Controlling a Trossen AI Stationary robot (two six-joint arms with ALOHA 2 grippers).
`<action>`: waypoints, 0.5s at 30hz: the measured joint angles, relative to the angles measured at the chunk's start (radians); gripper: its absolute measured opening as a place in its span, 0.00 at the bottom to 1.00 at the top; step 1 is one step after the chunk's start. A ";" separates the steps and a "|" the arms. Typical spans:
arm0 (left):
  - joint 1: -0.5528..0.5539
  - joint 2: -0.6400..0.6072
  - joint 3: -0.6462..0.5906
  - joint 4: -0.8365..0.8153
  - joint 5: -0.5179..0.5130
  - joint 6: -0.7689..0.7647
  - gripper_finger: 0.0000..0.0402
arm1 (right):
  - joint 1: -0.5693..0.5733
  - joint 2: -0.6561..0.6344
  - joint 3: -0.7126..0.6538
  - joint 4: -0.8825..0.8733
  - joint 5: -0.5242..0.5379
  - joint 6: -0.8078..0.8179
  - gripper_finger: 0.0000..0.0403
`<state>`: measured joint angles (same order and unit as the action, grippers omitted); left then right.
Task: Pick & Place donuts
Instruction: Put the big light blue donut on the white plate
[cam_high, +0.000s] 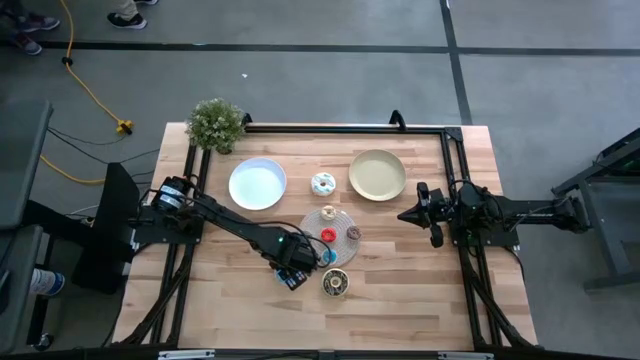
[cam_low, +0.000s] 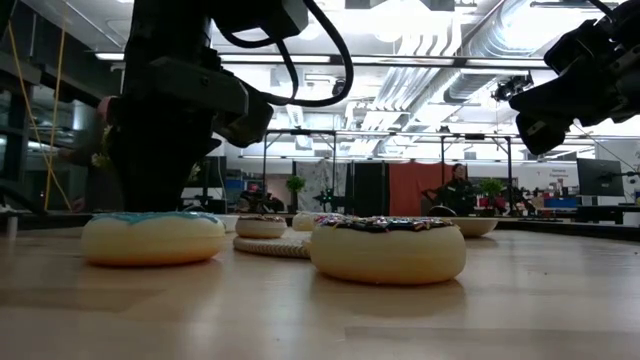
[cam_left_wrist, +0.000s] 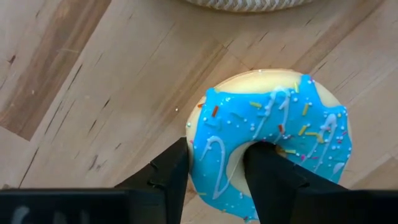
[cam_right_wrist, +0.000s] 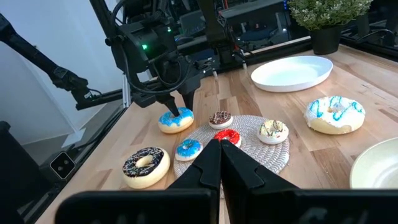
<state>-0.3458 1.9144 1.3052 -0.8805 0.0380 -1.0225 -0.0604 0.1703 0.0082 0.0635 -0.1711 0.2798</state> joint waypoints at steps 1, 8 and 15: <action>0.000 0.000 0.000 0.000 0.000 0.000 0.34 | 0.000 0.000 0.000 0.000 0.000 0.000 0.00; 0.000 0.000 0.000 0.000 0.003 0.000 0.27 | 0.000 0.000 0.000 0.000 0.000 0.000 0.00; 0.000 -0.018 0.001 -0.003 0.020 0.000 0.27 | 0.000 0.000 0.000 0.000 0.000 0.000 0.00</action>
<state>-0.3462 1.8968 1.3064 -0.8837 0.0579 -1.0229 -0.0605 0.1699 0.0082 0.0635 -0.1709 0.2800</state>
